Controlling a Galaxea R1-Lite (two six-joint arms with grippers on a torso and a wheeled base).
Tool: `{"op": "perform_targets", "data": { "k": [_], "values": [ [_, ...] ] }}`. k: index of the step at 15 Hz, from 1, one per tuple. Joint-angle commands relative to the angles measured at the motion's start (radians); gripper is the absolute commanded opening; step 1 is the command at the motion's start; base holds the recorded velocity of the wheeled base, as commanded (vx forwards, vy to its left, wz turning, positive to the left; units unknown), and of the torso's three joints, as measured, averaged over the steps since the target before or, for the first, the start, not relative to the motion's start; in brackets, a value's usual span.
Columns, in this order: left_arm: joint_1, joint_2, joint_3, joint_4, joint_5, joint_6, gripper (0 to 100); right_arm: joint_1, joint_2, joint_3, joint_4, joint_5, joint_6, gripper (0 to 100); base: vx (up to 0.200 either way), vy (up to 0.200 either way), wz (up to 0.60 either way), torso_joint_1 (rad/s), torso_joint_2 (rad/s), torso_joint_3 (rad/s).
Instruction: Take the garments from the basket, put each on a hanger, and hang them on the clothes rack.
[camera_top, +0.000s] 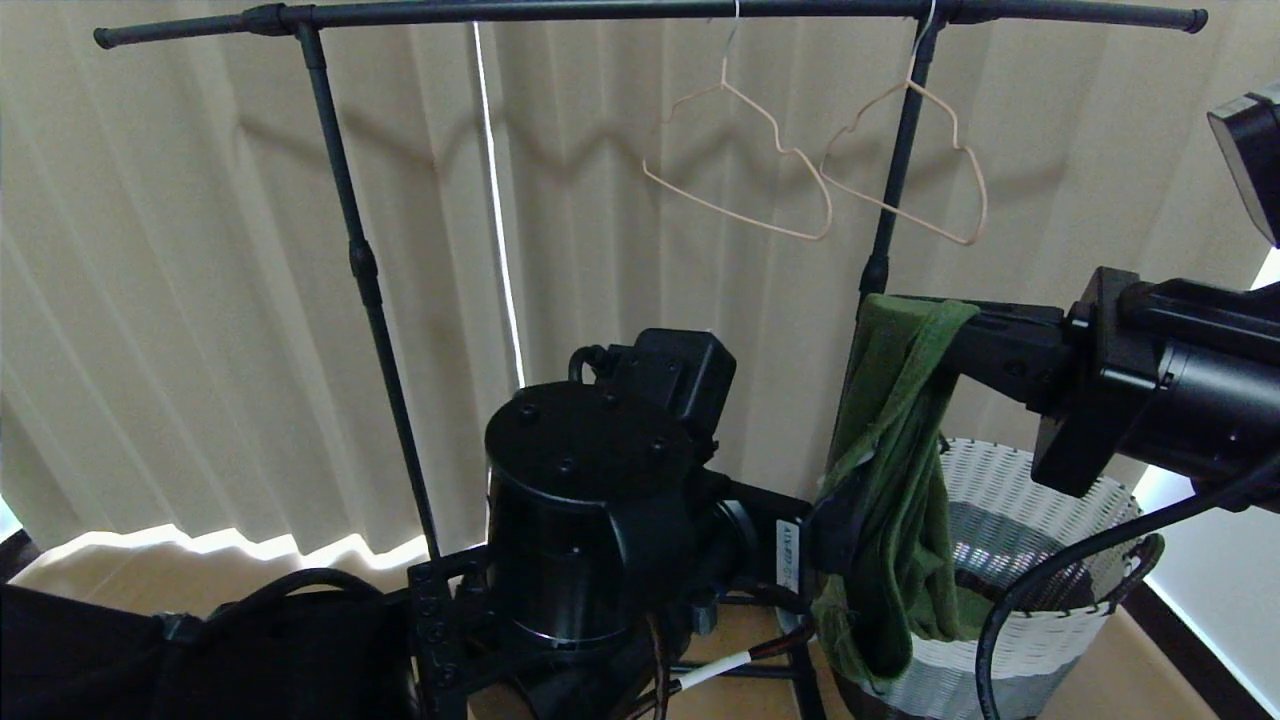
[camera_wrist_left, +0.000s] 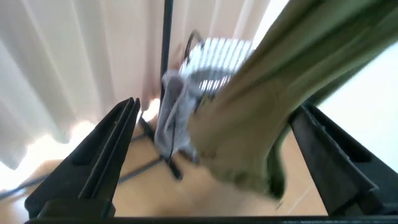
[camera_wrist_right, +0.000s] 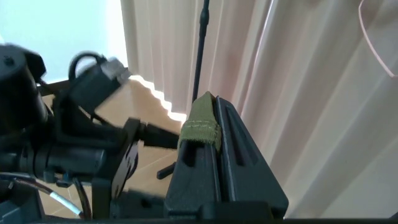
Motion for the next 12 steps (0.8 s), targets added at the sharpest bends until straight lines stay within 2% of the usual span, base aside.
{"op": "perform_targets", "data": {
  "k": [1,5,7,12],
  "values": [
    [0.005,0.023,-0.016,-0.006,0.000,0.000,100,0.000,-0.001,0.004,0.000,0.000,0.000,0,0.000,0.000,0.00,0.000,0.00,0.000],
    [0.005,0.072,0.026,0.014,0.000,0.068,100,0.000,-0.010,0.004,0.000,-0.001,0.000,0,0.000,0.000,0.00,0.000,0.00,0.000],
    [0.005,0.069,0.076,0.066,0.003,0.118,100,0.000,-0.027,0.006,0.001,-0.001,0.003,0,0.000,0.000,0.00,0.000,0.00,0.000],
    [0.005,0.069,0.153,0.070,0.005,0.120,100,0.000,-0.045,0.006,0.001,-0.003,0.000,0,0.000,0.000,0.00,0.000,0.00,0.000]
  ]
}}
